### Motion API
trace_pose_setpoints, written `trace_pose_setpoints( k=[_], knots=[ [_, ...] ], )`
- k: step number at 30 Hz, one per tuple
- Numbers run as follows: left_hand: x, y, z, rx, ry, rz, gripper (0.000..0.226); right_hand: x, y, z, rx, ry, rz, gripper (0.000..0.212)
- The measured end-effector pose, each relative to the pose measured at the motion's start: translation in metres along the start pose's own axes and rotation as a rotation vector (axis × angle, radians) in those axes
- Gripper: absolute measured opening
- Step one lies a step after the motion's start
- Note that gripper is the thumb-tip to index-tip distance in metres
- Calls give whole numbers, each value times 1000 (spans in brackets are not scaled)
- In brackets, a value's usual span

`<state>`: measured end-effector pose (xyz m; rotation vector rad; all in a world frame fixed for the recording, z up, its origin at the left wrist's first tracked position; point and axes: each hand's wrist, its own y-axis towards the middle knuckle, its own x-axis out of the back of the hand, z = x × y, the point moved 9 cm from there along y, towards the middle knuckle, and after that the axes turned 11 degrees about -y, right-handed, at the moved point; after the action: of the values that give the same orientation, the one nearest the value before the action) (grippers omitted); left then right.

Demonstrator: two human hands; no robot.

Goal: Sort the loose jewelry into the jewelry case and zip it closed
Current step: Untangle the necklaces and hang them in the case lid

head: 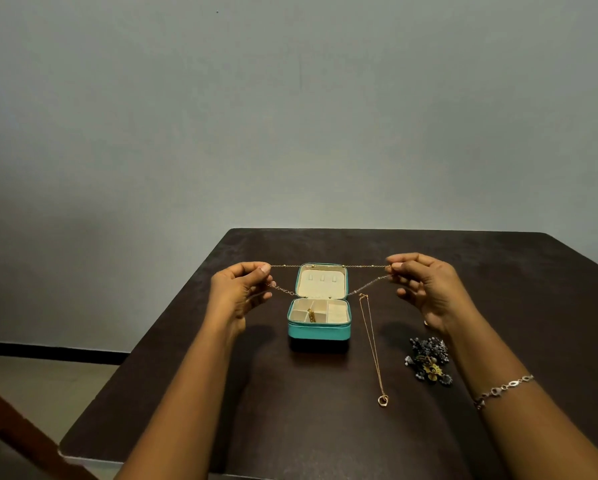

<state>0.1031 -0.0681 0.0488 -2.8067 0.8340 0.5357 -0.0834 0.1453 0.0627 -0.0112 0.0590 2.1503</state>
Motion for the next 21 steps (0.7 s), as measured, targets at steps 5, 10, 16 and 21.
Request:
trace_pose_setpoints(
  k=[5, 10, 16, 21],
  knots=[
    [1, -2, -12, -38, 2, -6, 7, 3, -7, -8, -6, -84, 58, 14],
    [2, -4, -23, -85, 59, 19, 3, 3, -26, -13, 25, -259, 157, 10],
    [-14, -7, -23, -129, 207, 138, 11, 7, -64, -22, 41, -402, 288, 10],
    [-43, -9, -4, -76, 234, 246, 12, 19, -95, -34, 70, -410, 328, 14]
  ],
)
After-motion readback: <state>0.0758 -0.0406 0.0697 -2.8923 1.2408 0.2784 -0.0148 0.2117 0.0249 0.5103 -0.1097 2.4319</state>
